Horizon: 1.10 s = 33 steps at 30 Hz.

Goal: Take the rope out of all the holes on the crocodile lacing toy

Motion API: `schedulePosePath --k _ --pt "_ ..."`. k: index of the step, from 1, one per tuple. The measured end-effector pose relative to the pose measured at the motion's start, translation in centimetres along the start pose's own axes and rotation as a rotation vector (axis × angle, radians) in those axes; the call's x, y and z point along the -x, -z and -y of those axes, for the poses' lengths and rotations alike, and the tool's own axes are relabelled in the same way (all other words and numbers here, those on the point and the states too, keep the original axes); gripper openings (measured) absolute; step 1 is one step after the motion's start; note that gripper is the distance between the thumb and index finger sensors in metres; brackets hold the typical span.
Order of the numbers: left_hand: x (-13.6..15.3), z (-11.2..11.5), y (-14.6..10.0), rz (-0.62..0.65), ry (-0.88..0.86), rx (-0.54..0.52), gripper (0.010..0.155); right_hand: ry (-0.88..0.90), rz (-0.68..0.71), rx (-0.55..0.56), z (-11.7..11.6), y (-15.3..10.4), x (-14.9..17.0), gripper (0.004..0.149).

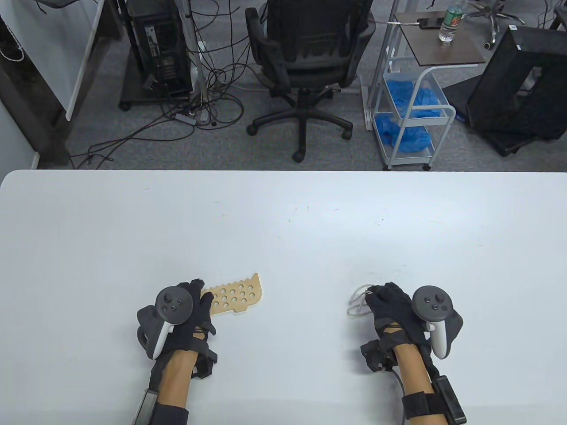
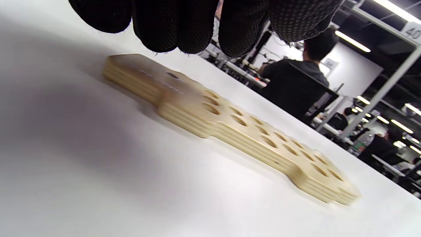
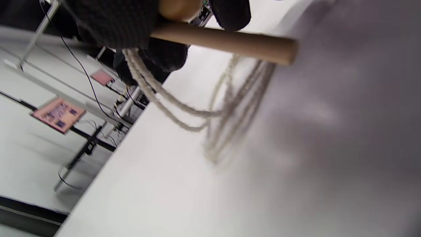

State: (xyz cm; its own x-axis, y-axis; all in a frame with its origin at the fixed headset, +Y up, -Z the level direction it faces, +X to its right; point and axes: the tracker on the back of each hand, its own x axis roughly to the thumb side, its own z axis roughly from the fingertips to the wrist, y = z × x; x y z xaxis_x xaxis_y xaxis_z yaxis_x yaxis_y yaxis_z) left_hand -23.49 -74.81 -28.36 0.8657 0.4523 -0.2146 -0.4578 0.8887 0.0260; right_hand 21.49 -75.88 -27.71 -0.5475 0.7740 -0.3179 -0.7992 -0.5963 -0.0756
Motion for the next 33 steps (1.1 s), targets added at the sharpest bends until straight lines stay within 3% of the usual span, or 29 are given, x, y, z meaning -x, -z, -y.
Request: schedulePosePath --k 6,13,21,27,33 --pt "-2.4 0.6 -0.7 0.094 0.082 0.004 0.061 -0.333 -0.026 -0.028 -2.4 0.8 -0.3 0.040" --pt "-3.2 0.8 -1.0 0.136 0.077 0.026 0.061 -0.490 0.029 0.015 -3.2 0.7 -0.9 0.043" --pt "-2.4 0.1 -0.9 0.111 0.035 0.017 0.063 -0.408 0.040 0.128 -1.4 0.0 -1.4 0.058" --pt "-3.0 -0.7 -1.4 0.154 0.068 -0.053 0.075 -0.270 0.054 0.179 -0.2 -0.7 -1.5 0.068" --pt "-4.9 -1.3 -2.5 0.240 0.138 -0.107 0.083 -0.155 0.232 0.193 0.1 -2.1 -3.5 0.068"
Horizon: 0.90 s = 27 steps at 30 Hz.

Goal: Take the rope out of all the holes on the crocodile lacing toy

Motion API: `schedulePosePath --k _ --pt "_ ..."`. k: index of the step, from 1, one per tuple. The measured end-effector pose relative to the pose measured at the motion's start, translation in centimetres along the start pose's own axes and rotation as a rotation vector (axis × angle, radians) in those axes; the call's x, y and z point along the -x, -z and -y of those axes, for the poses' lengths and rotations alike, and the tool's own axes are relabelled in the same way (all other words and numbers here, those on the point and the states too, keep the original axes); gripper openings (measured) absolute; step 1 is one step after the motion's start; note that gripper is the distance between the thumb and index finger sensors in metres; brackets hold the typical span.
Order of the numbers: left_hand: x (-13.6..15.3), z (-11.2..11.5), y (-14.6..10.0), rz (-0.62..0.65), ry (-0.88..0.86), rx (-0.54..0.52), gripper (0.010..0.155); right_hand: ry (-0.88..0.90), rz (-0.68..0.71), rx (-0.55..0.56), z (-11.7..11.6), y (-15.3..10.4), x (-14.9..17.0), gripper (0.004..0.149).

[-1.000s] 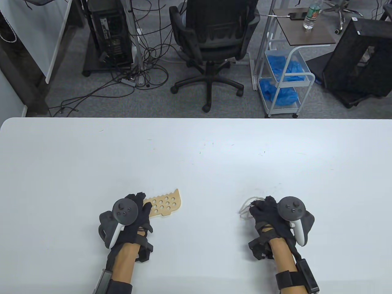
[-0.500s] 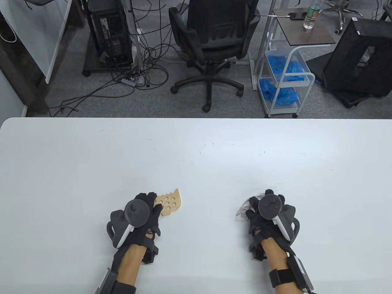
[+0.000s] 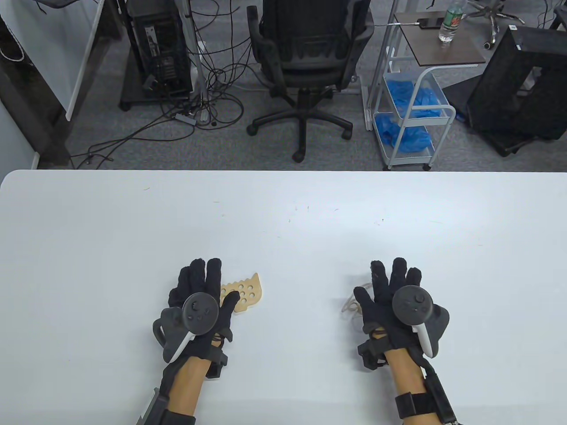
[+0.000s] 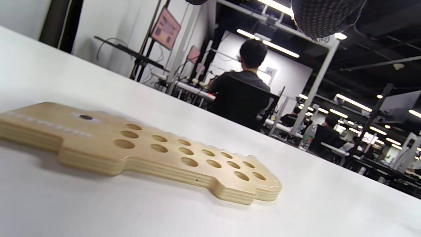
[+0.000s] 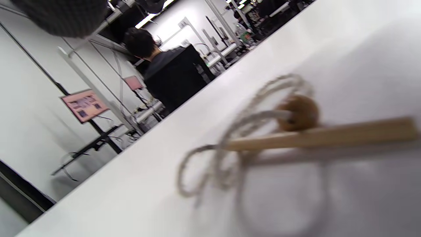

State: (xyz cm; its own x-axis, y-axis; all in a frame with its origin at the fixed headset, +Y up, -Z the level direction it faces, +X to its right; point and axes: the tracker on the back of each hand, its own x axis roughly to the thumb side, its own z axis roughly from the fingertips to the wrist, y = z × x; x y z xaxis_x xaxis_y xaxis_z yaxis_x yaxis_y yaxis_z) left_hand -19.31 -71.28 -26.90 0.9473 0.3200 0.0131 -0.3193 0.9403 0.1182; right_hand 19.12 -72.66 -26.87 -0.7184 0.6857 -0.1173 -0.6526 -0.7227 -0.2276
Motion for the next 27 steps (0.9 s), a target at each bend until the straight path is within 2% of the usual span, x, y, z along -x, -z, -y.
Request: schedulePosePath --k 4,6,11,15,21,24,27 --pt "-1.4 -0.4 -0.5 0.064 0.032 -0.021 0.083 -0.062 0.142 0.099 0.2 -1.2 -2.4 0.070" --pt "-2.2 -0.5 -0.8 0.093 0.071 -0.028 0.084 -0.167 0.207 0.142 -0.1 -1.9 -3.5 0.071" --pt "-3.4 -0.4 -1.3 0.104 0.182 -0.030 0.088 -0.357 0.302 0.165 -1.2 -3.0 -5.0 0.072" --pt "-4.0 0.3 -1.3 0.126 0.231 0.035 0.091 -0.386 0.331 0.105 -2.6 -3.5 -5.4 0.072" --pt "-3.8 1.8 -1.0 0.162 0.206 0.167 0.093 -0.469 0.299 -0.124 -5.6 -3.8 -4.9 0.079" --pt "-3.5 2.6 -0.7 0.162 0.154 0.239 0.093 -0.515 0.314 -0.149 -6.3 -4.1 -5.0 0.080" --pt "-3.2 2.9 -0.6 0.151 0.152 0.270 0.092 -0.486 0.314 -0.152 -6.5 -4.2 -5.2 0.080"
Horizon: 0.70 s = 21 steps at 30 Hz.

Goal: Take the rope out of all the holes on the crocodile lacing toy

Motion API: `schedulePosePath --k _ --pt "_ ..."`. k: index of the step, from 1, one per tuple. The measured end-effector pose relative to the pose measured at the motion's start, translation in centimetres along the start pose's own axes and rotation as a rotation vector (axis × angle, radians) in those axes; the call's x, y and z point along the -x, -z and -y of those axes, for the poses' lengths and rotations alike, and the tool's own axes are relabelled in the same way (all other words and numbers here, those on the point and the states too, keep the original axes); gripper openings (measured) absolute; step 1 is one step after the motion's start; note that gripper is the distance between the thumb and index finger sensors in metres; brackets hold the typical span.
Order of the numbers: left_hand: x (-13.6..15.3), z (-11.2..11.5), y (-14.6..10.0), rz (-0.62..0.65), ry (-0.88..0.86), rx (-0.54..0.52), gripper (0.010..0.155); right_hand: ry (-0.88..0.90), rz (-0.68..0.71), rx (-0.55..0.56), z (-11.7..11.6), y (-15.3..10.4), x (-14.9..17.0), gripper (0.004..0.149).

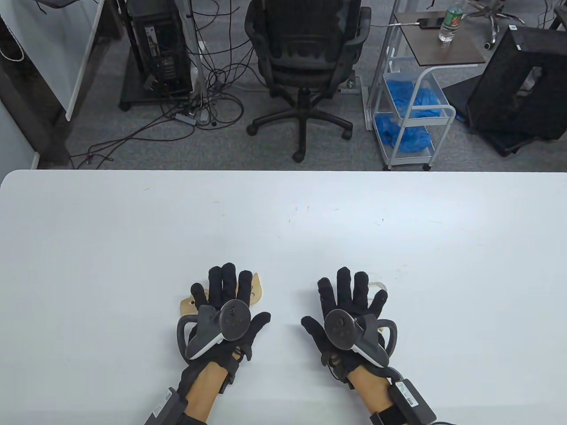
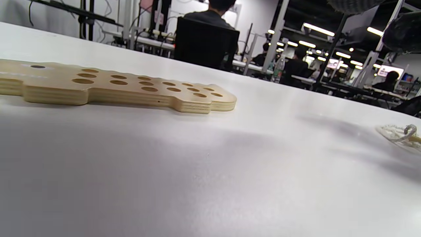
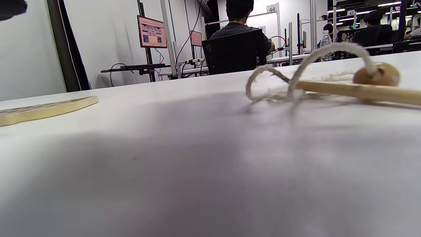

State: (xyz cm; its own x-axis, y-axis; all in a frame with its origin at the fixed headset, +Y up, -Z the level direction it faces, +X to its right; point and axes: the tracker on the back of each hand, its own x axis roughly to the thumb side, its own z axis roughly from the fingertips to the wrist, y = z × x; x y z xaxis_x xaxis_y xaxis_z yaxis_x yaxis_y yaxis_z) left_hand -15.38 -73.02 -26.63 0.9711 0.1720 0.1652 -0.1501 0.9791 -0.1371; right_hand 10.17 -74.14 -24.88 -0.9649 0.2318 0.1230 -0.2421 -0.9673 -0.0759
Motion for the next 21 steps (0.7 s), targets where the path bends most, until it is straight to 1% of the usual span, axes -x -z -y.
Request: schedulePosePath --k 9,21 --pt "0.37 0.01 0.12 -0.017 -0.005 0.028 0.091 0.011 -0.017 -0.016 0.32 -0.05 0.15 0.080" --pt "0.47 -0.10 0.10 -0.024 -0.020 0.032 0.090 0.025 -0.031 -0.035 0.69 0.00 0.11 0.079"
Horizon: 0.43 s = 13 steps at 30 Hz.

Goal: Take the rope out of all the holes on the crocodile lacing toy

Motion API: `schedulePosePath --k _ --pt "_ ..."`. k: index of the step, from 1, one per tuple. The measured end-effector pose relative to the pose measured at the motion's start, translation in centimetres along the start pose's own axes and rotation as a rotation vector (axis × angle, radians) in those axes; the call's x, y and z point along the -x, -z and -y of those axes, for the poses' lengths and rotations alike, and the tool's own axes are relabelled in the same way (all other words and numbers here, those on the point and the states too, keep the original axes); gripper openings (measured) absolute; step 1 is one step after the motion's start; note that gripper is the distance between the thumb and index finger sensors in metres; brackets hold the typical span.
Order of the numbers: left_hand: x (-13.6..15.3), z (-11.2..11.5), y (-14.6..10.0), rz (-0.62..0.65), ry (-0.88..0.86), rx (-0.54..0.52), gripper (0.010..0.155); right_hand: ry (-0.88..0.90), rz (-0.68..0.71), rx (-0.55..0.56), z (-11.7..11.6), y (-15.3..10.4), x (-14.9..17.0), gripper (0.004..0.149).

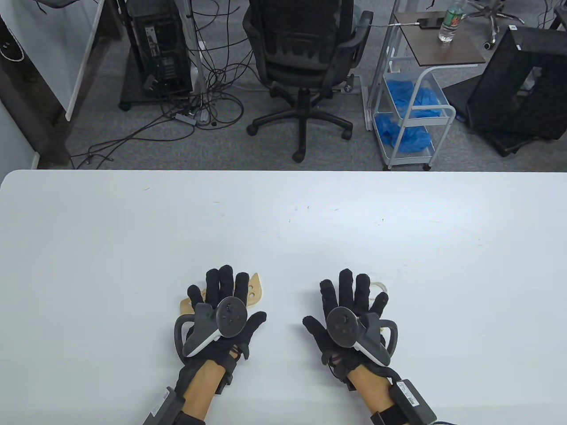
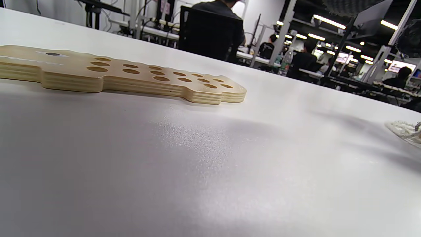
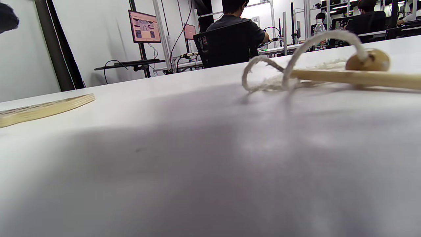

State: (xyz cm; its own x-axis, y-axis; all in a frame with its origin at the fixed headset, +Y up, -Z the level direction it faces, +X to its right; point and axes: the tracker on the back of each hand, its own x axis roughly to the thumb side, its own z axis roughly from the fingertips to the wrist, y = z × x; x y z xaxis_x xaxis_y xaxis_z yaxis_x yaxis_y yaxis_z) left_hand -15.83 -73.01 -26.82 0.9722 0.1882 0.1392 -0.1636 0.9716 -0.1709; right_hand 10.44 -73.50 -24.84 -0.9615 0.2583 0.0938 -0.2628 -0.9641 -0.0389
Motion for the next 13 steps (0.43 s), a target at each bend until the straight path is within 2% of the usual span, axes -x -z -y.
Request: schedulePosePath --k 13 --pt "0.28 0.14 0.02 -0.016 -0.014 0.026 0.089 0.004 -0.002 -0.020 -0.23 0.13 0.00 0.078"
